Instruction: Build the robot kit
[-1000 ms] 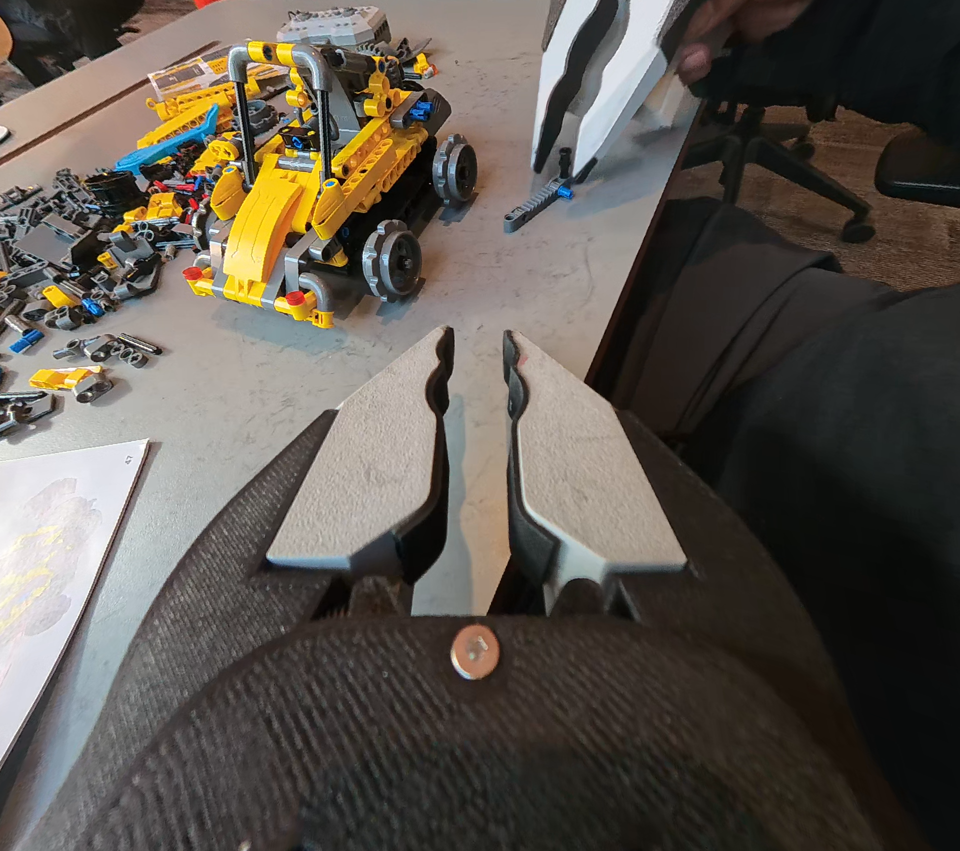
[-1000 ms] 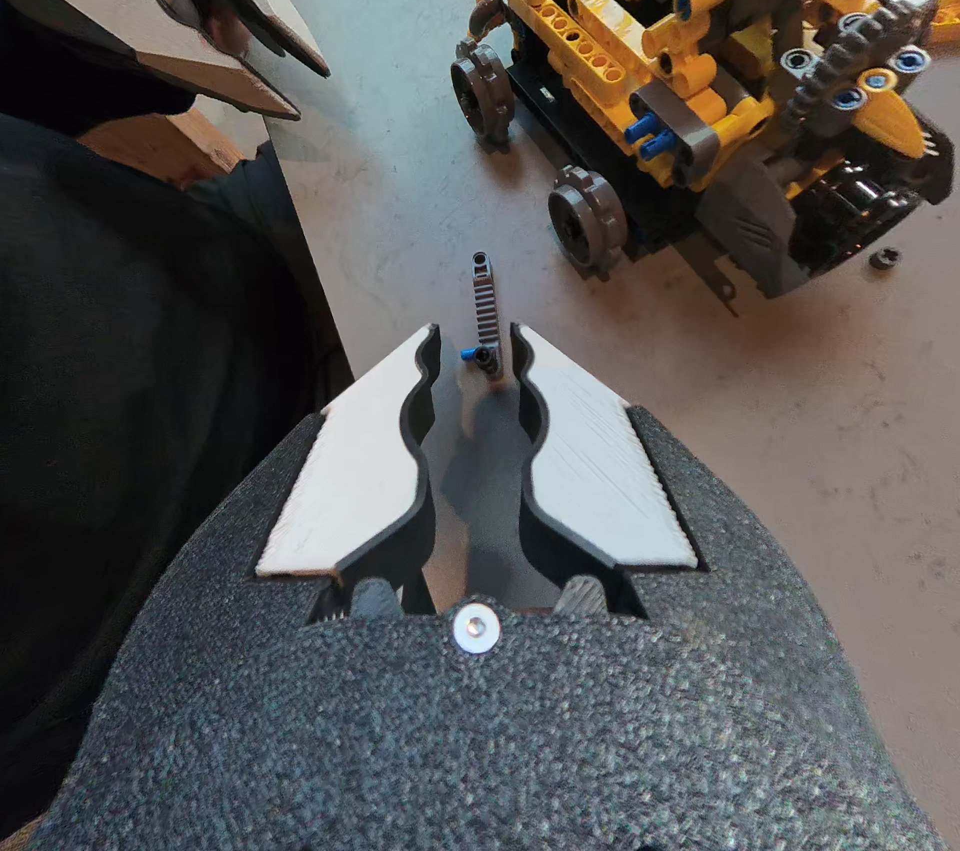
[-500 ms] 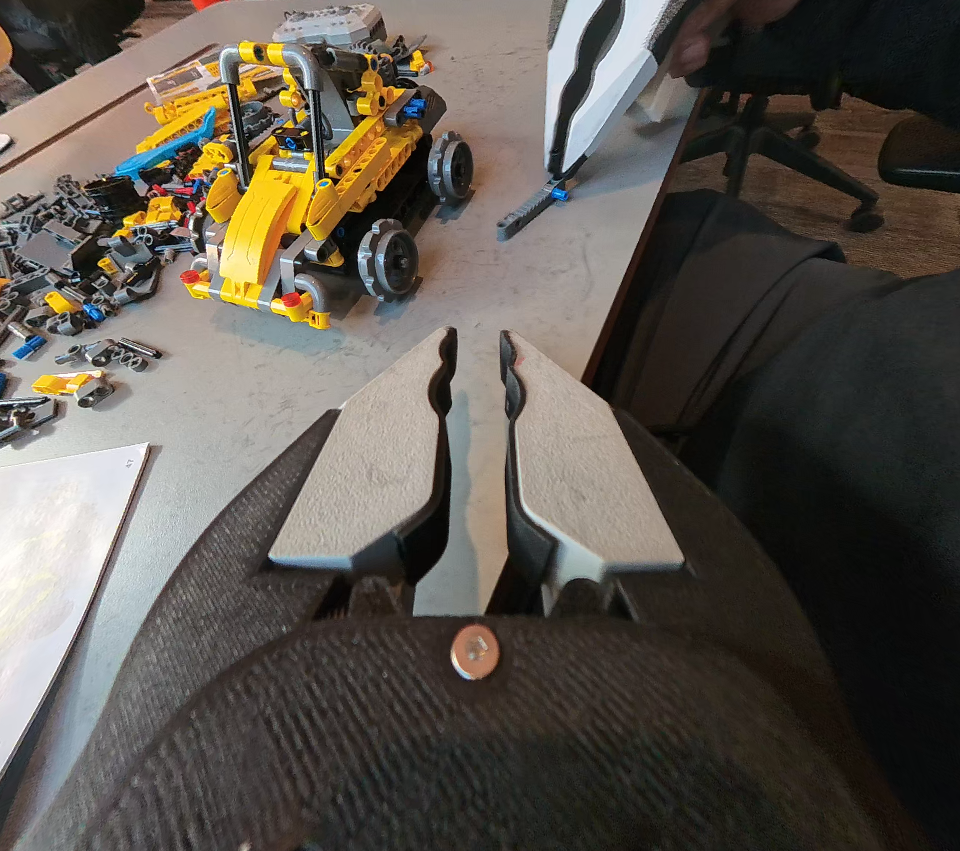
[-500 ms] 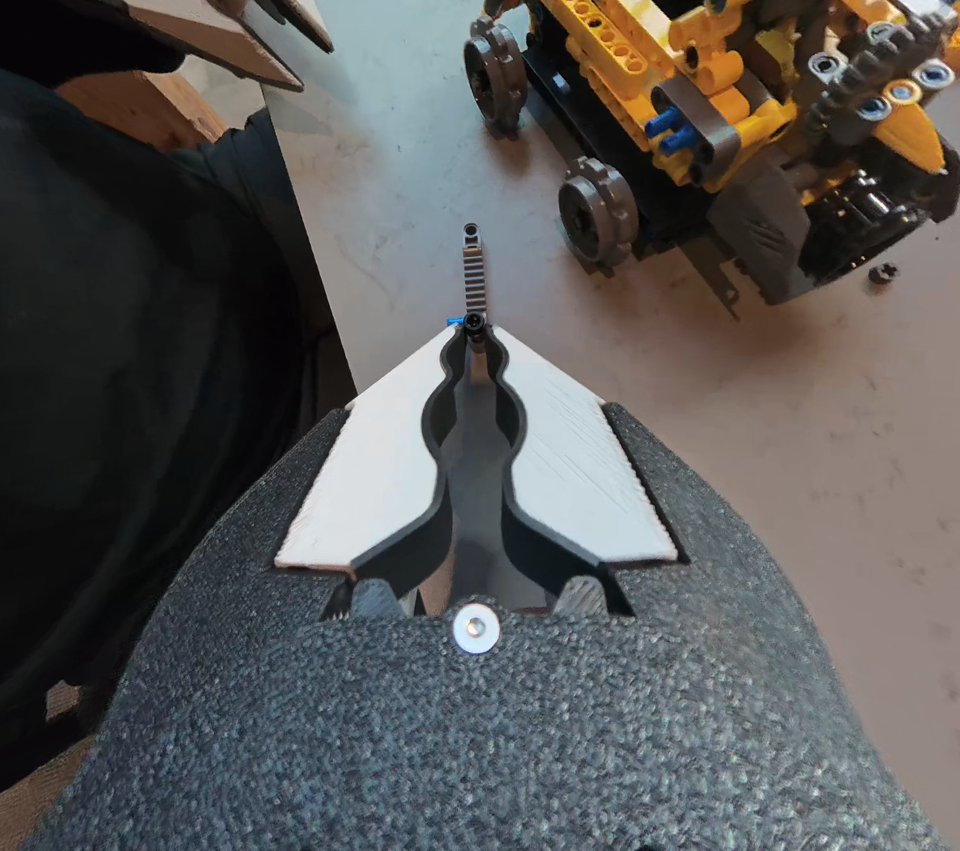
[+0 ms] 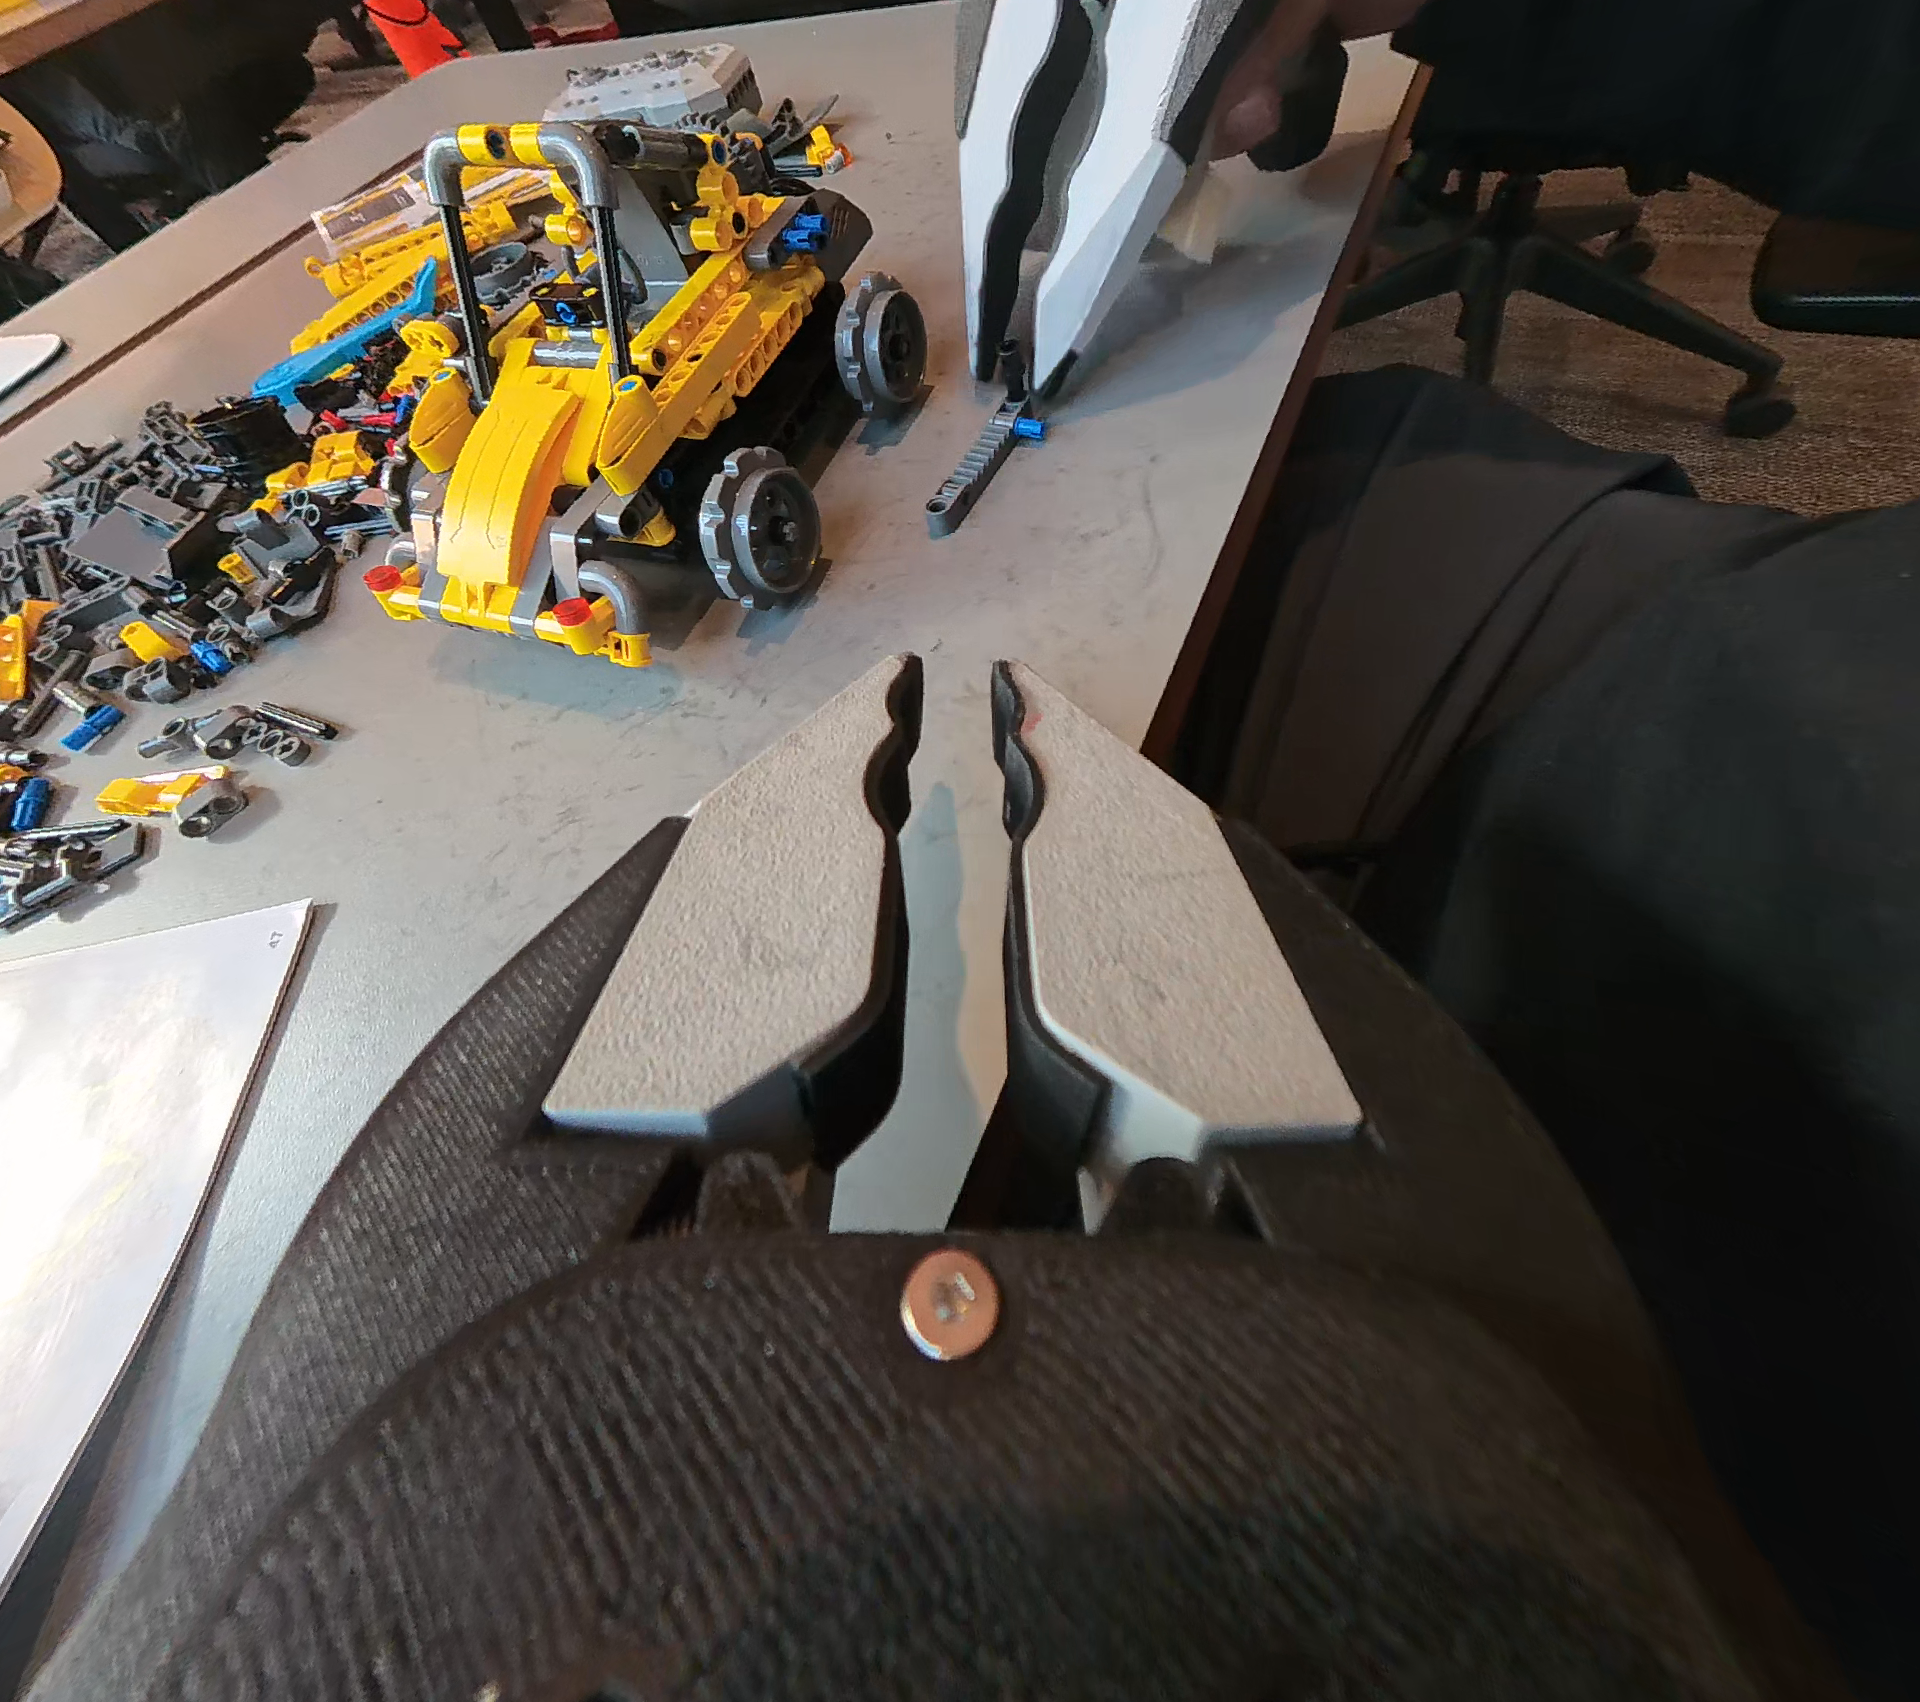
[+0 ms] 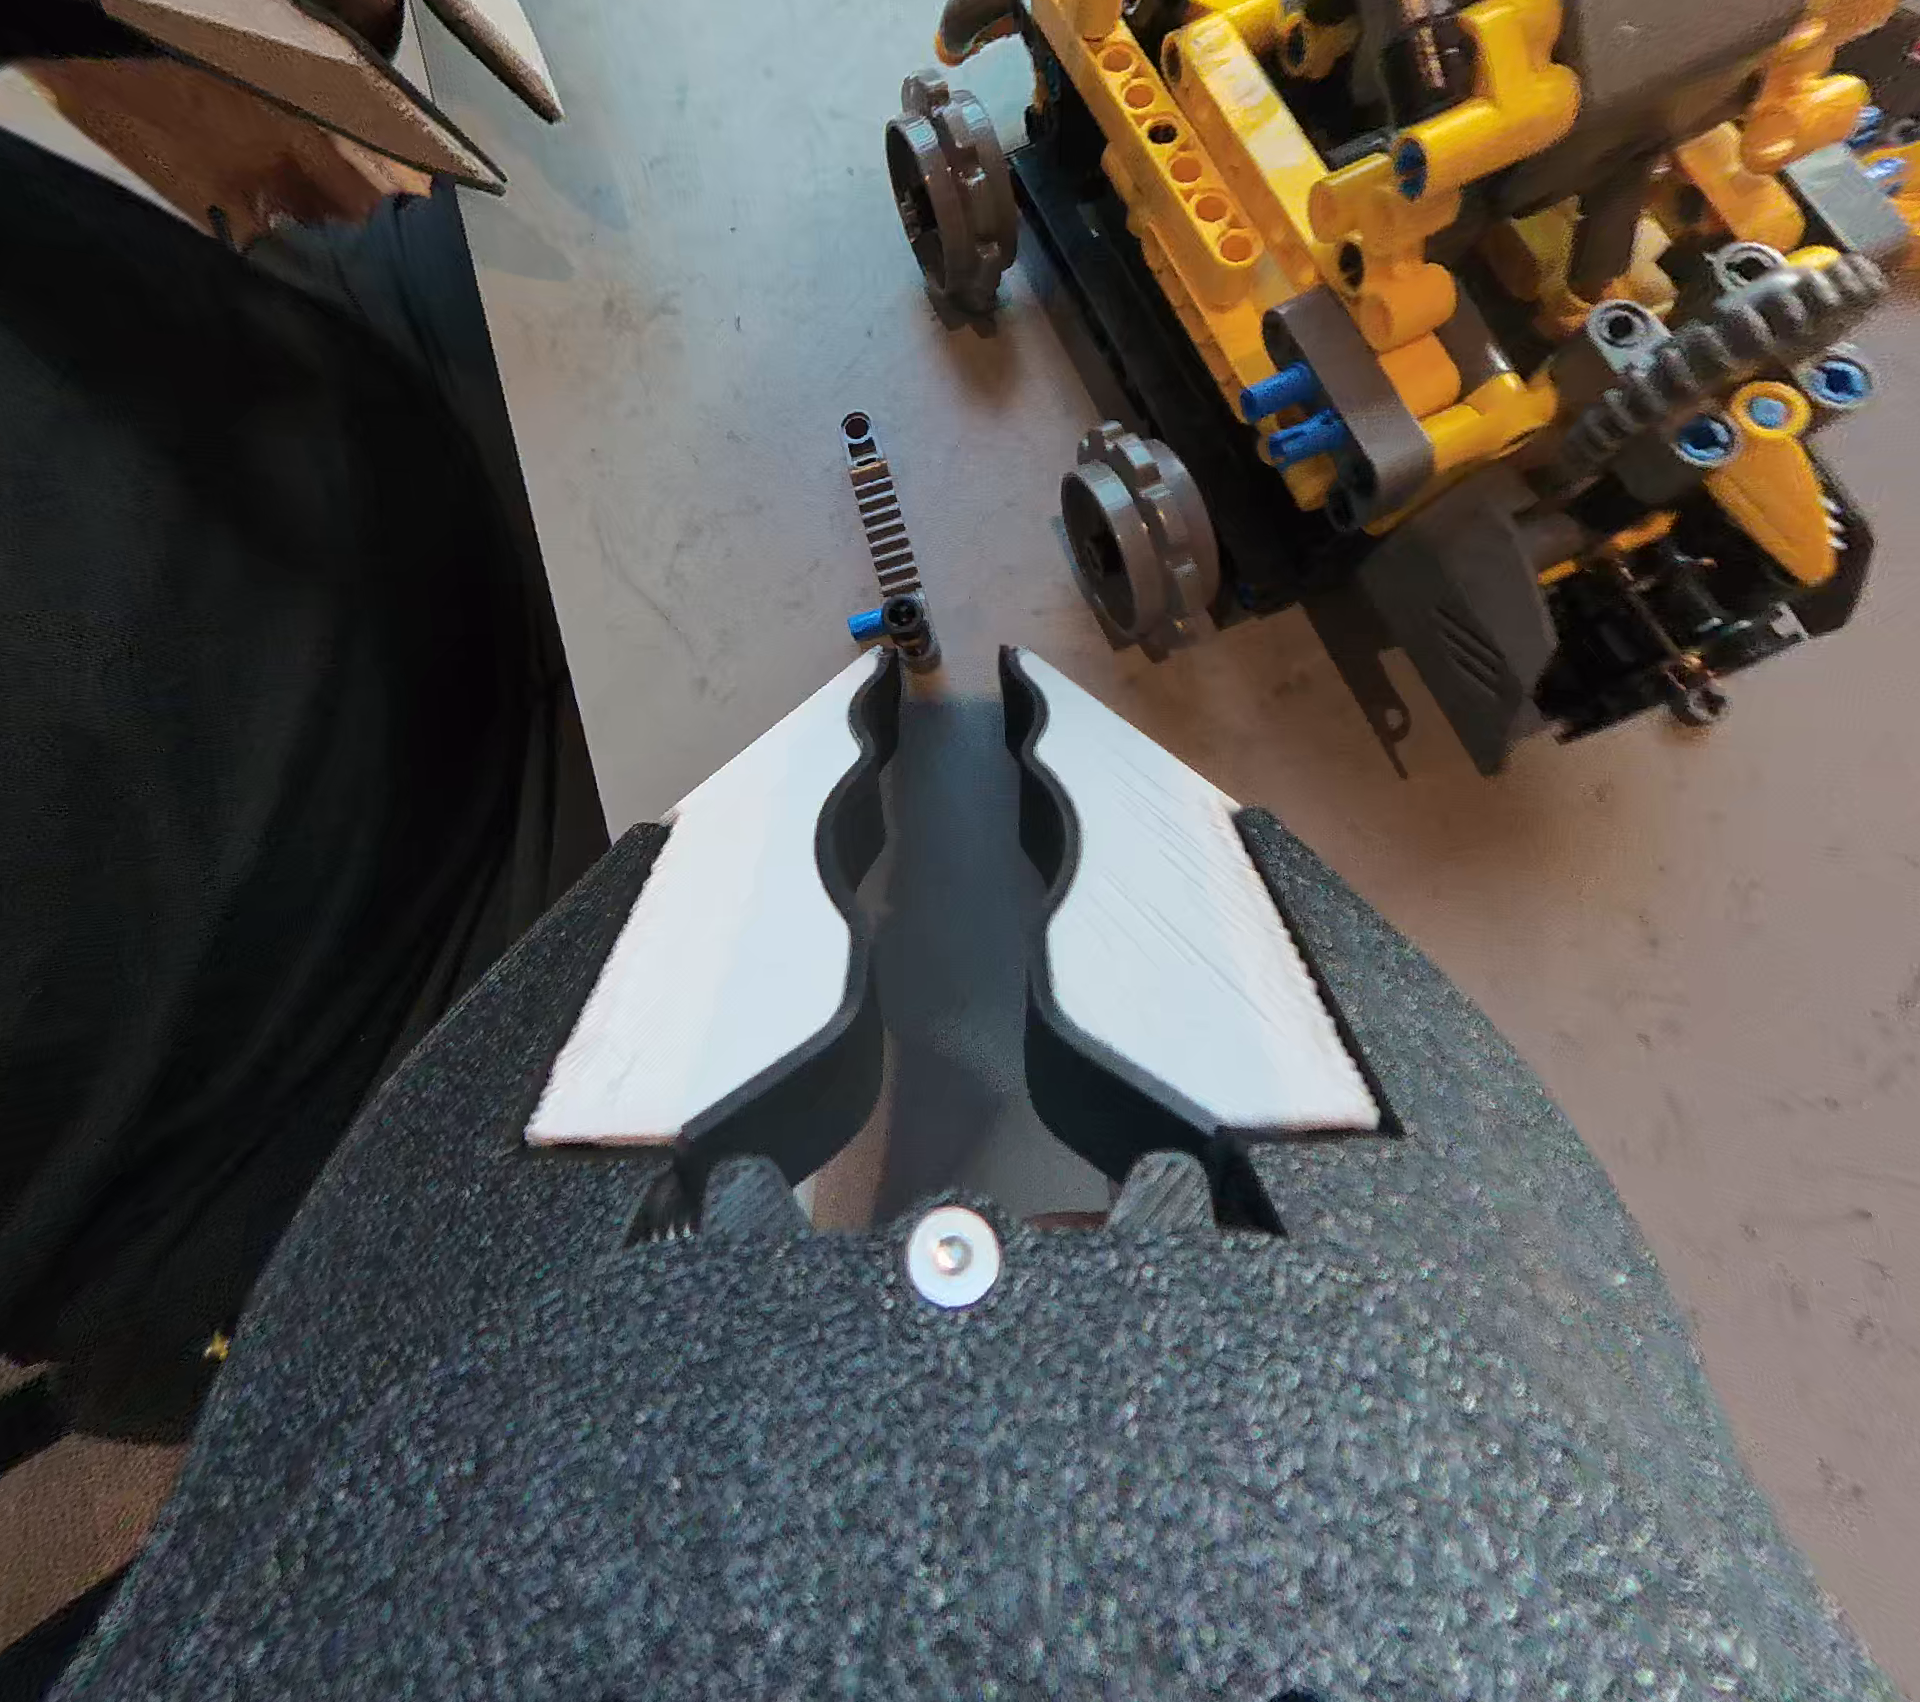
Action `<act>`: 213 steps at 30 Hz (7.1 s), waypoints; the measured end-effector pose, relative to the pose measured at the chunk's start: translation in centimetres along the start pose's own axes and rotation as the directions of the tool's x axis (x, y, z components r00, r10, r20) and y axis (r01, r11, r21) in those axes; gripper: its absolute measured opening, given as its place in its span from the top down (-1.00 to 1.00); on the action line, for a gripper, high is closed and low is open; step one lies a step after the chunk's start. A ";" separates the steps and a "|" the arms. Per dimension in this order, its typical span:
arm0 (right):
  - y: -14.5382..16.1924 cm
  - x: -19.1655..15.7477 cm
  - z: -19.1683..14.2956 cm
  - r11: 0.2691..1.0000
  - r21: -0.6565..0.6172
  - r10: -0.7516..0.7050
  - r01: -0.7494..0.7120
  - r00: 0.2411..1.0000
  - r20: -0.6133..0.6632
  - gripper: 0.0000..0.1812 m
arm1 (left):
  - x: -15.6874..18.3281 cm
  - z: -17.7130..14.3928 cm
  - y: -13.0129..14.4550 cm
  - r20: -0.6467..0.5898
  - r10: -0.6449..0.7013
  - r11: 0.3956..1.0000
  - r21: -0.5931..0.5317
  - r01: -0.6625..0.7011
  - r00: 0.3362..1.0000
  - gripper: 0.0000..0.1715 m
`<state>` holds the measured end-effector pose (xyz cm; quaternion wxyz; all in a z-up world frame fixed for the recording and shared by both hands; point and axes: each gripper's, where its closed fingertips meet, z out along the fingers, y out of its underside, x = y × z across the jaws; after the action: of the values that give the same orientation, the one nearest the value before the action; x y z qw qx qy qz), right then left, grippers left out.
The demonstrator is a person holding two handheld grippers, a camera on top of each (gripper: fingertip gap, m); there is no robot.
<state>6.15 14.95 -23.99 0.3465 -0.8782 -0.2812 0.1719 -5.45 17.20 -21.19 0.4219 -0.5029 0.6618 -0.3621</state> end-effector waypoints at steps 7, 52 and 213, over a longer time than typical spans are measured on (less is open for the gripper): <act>0.3 1.3 -2.7 0.983 0.165 0.081 -0.075 0.996 -0.028 0.76 | -0.1 0.1 0.0 0.005 0.000 1.000 -0.001 0.000 1.000 0.89; -3.2 4.3 -6.7 0.861 0.500 0.166 -0.091 0.980 -0.108 0.79 | -0.3 0.1 -0.1 0.043 0.022 1.000 0.014 -0.023 0.999 0.99; -2.1 17.9 -7.0 0.953 0.296 0.127 0.066 0.799 -0.588 1.00 | -3.6 -0.1 -2.7 -0.125 -0.038 0.996 0.072 0.048 0.991 0.92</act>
<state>22.88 23.59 -19.56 0.5447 -0.8281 -0.1131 -0.0685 -4.11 20.07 -18.00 0.3907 -0.4775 0.6617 -0.4261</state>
